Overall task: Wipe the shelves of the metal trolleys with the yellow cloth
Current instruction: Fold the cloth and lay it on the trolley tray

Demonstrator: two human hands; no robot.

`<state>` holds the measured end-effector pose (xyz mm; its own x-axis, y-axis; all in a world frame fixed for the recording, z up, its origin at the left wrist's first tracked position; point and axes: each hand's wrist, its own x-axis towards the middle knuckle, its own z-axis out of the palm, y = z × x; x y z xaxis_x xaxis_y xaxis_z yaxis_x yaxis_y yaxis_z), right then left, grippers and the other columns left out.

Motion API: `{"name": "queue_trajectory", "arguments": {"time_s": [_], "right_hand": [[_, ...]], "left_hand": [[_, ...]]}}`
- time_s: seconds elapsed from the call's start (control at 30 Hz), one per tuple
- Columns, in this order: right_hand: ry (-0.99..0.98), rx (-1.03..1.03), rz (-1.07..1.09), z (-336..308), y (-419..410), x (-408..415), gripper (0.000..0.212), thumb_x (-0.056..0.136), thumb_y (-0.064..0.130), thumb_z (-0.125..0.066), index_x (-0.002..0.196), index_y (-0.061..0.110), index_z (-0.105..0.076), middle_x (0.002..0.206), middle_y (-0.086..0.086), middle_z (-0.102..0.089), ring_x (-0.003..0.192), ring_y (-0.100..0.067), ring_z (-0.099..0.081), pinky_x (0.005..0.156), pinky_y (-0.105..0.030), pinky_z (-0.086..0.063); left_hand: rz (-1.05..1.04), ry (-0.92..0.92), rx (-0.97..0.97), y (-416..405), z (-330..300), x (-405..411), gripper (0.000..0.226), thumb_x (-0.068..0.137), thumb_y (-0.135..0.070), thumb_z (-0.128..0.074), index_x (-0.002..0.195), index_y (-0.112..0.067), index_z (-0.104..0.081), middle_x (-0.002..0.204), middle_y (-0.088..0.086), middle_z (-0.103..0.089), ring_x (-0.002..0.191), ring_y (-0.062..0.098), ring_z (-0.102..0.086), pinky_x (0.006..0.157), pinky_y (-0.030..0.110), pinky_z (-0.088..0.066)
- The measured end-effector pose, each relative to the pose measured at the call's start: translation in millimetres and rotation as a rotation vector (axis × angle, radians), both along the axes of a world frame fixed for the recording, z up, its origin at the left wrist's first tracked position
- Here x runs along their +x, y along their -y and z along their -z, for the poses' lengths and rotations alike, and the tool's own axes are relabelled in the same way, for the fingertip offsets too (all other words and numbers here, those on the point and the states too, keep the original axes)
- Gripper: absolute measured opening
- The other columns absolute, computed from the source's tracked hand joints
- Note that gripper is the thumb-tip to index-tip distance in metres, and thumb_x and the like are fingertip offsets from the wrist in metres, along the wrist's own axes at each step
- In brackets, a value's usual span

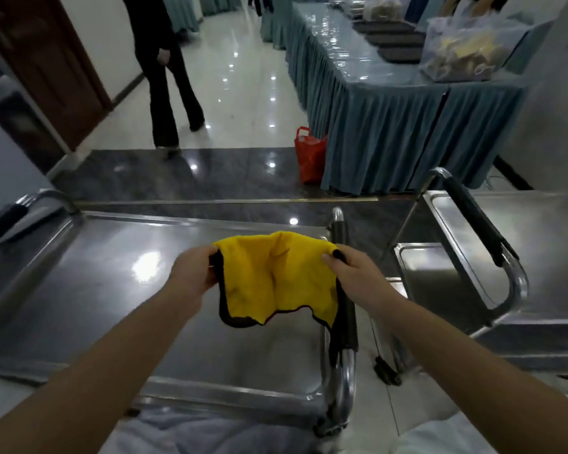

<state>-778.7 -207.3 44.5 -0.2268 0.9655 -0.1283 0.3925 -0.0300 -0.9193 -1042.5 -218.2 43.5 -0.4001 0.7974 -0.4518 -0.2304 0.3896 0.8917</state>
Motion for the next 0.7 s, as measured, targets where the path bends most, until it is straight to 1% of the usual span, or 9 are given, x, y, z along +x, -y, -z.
{"name": "queue_trajectory", "arguments": {"time_s": [0.1, 0.2, 0.27, 0.33, 0.4, 0.47, 0.53, 0.63, 0.7], "right_hand": [[-0.002, -0.022, -0.003, 6, -9, 0, 0.028, 0.097, 0.032, -0.049, 0.104, 0.006, -0.060, 0.107, -0.024, -0.059, 0.096, -0.036, -0.058, 0.087, -0.051, -0.048], [0.006, -0.052, -0.028, 12, -17, -7, 0.027, 0.098, 0.031, -0.048, 0.100, 0.007, -0.060, 0.095, -0.020, -0.060, 0.085, -0.027, -0.056, 0.076, -0.039, -0.045], [0.026, -0.053, -0.044, 13, -21, -15, 0.025, 0.098, 0.030, -0.048, 0.098, 0.009, -0.061, 0.090, -0.015, -0.058, 0.084, -0.025, -0.055, 0.074, -0.036, -0.043], [0.030, -0.040, -0.027, 10, -28, -27, 0.024, 0.099, 0.028, -0.047, 0.100, 0.009, -0.061, 0.096, -0.019, -0.061, 0.086, -0.028, -0.057, 0.078, -0.038, -0.046], [0.019, -0.017, 0.002, 3, -36, -40, 0.022, 0.099, 0.027, -0.047, 0.100, 0.012, -0.062, 0.102, -0.018, -0.062, 0.091, -0.029, -0.059, 0.081, -0.040, -0.048], [-0.009, 0.012, 0.028, -6, -45, -52, 0.016, 0.099, 0.026, -0.047, 0.095, 0.026, -0.062, 0.099, -0.006, -0.063, 0.092, -0.019, -0.058, 0.078, -0.031, -0.046], [-0.043, 0.043, 0.055, -14, -53, -62, 0.018, 0.098, 0.022, -0.048, 0.090, 0.031, -0.061, 0.093, 0.000, -0.061, 0.085, -0.011, -0.054, 0.073, -0.025, -0.043], [-0.074, 0.051, 0.079, -10, -53, -69, 0.021, 0.096, 0.011, -0.049, 0.089, 0.023, -0.065, 0.086, -0.001, -0.060, 0.079, -0.009, -0.052, 0.071, -0.023, -0.042], [-0.045, 0.015, 0.075, 7, -47, -72, 0.017, 0.092, 0.002, -0.048, 0.092, 0.001, -0.065, 0.083, -0.007, -0.056, 0.078, -0.014, -0.051, 0.068, -0.022, -0.041]], "left_hand": [[-0.136, 0.014, -0.019, 5, 6, -26, 0.016, 0.096, -0.016, -0.051, 0.107, -0.008, -0.060, 0.096, 0.008, -0.065, 0.084, 0.028, -0.062, 0.079, 0.043, -0.049], [-0.195, -0.002, -0.039, 7, 12, -49, 0.013, 0.097, -0.014, -0.050, 0.095, -0.009, -0.062, 0.088, 0.005, -0.064, 0.078, 0.026, -0.060, 0.071, 0.041, -0.049], [-0.197, -0.030, -0.044, 5, 16, -63, 0.016, 0.096, -0.012, -0.050, 0.084, -0.013, -0.061, 0.085, 0.005, -0.063, 0.075, 0.026, -0.059, 0.063, 0.038, -0.048], [-0.170, -0.065, -0.050, -2, 17, -78, 0.014, 0.096, -0.011, -0.049, 0.088, -0.012, -0.061, 0.086, 0.006, -0.062, 0.077, 0.026, -0.059, 0.066, 0.038, -0.049], [-0.147, -0.090, -0.029, -12, 18, -92, 0.011, 0.096, -0.011, -0.049, 0.101, -0.009, -0.059, 0.089, 0.008, -0.062, 0.080, 0.026, -0.060, 0.075, 0.040, -0.049], [-0.137, -0.092, 0.018, -26, 15, -107, 0.015, 0.097, -0.011, -0.048, 0.107, -0.008, -0.058, 0.090, 0.009, -0.063, 0.083, 0.026, -0.061, 0.079, 0.040, -0.049], [-0.123, -0.084, 0.070, -38, 11, -121, 0.018, 0.097, -0.010, -0.046, 0.110, -0.008, -0.059, 0.092, 0.010, -0.064, 0.086, 0.025, -0.062, 0.079, 0.039, -0.050], [-0.077, -0.083, 0.091, -46, 18, -140, 0.020, 0.098, -0.009, -0.045, 0.113, -0.007, -0.058, 0.098, 0.012, -0.063, 0.089, 0.025, -0.062, 0.083, 0.039, -0.049], [-0.028, -0.085, 0.045, -43, 35, -149, 0.018, 0.098, -0.009, -0.044, 0.109, -0.008, -0.058, 0.097, 0.012, -0.063, 0.088, 0.025, -0.062, 0.086, 0.040, -0.048]]}}
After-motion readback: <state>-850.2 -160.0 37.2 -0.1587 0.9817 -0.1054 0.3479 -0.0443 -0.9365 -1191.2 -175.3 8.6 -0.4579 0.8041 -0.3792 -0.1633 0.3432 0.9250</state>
